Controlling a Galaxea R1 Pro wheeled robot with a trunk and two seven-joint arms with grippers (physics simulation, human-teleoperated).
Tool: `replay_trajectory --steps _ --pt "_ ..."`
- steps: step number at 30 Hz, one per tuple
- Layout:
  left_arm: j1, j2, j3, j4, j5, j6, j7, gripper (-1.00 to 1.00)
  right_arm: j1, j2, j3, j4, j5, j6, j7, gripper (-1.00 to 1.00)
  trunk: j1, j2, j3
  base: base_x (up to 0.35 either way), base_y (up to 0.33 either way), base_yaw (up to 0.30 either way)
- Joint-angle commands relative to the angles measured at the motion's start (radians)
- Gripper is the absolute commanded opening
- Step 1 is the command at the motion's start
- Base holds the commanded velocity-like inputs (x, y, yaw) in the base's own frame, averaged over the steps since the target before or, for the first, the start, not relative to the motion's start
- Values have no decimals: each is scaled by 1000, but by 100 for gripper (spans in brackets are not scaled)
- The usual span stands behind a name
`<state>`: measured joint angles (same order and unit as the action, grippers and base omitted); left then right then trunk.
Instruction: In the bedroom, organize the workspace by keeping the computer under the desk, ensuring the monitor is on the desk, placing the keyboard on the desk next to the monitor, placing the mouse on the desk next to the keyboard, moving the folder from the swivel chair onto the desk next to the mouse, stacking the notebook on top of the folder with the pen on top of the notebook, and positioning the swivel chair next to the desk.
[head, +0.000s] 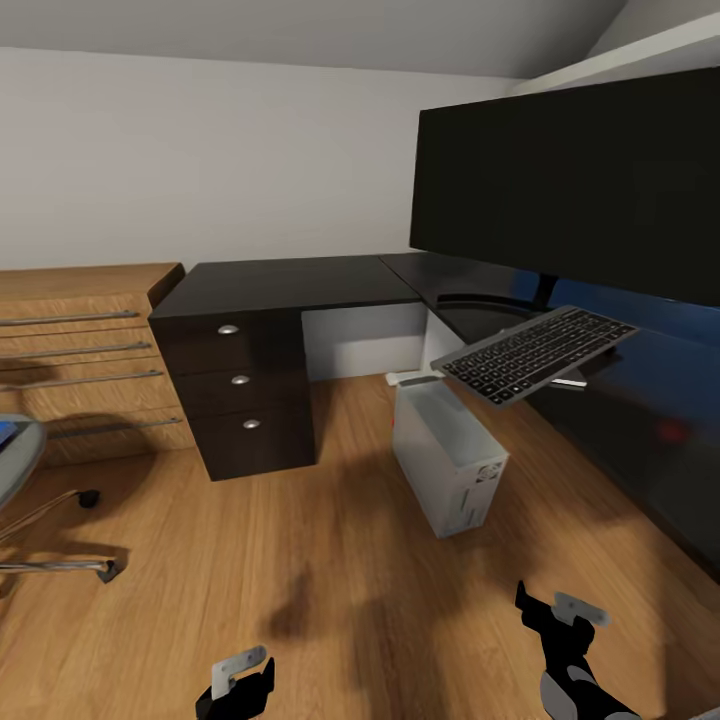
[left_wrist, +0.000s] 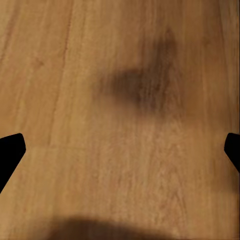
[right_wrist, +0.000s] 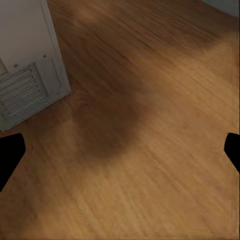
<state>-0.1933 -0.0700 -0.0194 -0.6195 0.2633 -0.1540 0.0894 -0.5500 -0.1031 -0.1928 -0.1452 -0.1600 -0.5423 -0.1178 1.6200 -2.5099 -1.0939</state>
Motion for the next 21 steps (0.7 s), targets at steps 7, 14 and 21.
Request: replay_trajectory --steps 7,14,21 --pt "0 6 -2 -18 5 0 4 100 -1 0 4 1 -10 -17 1 100 0 0 -4 0 0 -252" --pt "0 16 2 -10 7 -3 3 100 -1 1 4 1 -11 -20 1 100 0 0 -9 0 0 -241" --pt "0 24 4 15 8 -6 2 100 -1 4 4 2 -12 -21 1 100 0 0 -11 0 0 -249"
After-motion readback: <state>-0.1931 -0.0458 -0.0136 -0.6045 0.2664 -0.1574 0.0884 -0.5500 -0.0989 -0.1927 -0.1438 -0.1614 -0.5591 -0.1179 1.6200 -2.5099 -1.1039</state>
